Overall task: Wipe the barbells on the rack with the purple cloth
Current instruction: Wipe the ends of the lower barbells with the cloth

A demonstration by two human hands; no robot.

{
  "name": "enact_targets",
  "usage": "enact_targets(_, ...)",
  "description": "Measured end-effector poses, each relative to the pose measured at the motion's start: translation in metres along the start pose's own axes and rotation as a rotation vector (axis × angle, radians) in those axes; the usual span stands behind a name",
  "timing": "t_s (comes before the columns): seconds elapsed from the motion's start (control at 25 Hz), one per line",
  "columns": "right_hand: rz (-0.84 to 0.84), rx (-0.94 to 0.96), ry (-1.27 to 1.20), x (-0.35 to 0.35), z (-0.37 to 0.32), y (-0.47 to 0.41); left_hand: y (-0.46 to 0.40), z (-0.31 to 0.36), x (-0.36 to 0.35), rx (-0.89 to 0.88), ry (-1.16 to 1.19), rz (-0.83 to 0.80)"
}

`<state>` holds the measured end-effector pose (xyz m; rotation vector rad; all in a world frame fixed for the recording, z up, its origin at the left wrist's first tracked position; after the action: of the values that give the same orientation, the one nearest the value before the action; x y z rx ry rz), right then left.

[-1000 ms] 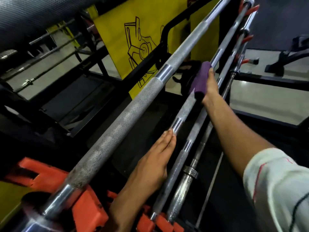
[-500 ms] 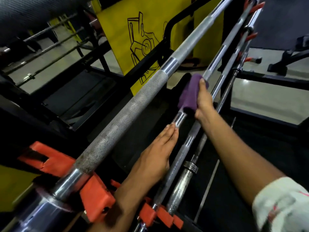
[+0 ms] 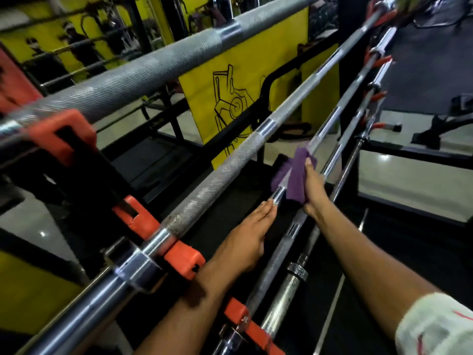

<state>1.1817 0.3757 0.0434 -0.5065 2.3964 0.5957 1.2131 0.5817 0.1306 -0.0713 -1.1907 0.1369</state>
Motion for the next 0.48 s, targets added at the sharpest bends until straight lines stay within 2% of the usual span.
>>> enact_targets(0.08,-0.024,-0.013,-0.147,0.002,0.016,0.026,0.025,0.003,0.005,-0.014,0.004,-0.041)
enact_targets(0.16,-0.061,-0.035,-0.174,-0.013,0.030,0.047,0.069,0.008,0.015,-0.035,-0.038,-0.063)
enact_targets(0.28,0.052,-0.054,-0.091,-0.028,0.036,0.042,0.136,0.020,0.030,-0.109,-0.152,0.017)
enact_targets(0.4,0.142,-0.038,-0.110,-0.025,0.035,0.038,0.177,0.022,0.040,-0.063,-0.302,0.049)
enact_targets(0.48,0.122,-0.043,-0.189,-0.037,0.041,0.060,0.190,0.017,0.047,0.010,-0.321,0.100)
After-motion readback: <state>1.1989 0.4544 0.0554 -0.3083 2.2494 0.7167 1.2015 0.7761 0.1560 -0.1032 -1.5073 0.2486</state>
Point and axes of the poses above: each hand's wrist, its own y-axis away from the middle knuckle, its own x-axis out of the back of the hand, z = x × y, the point moved 10 cm from there along -y, towards the middle knuckle
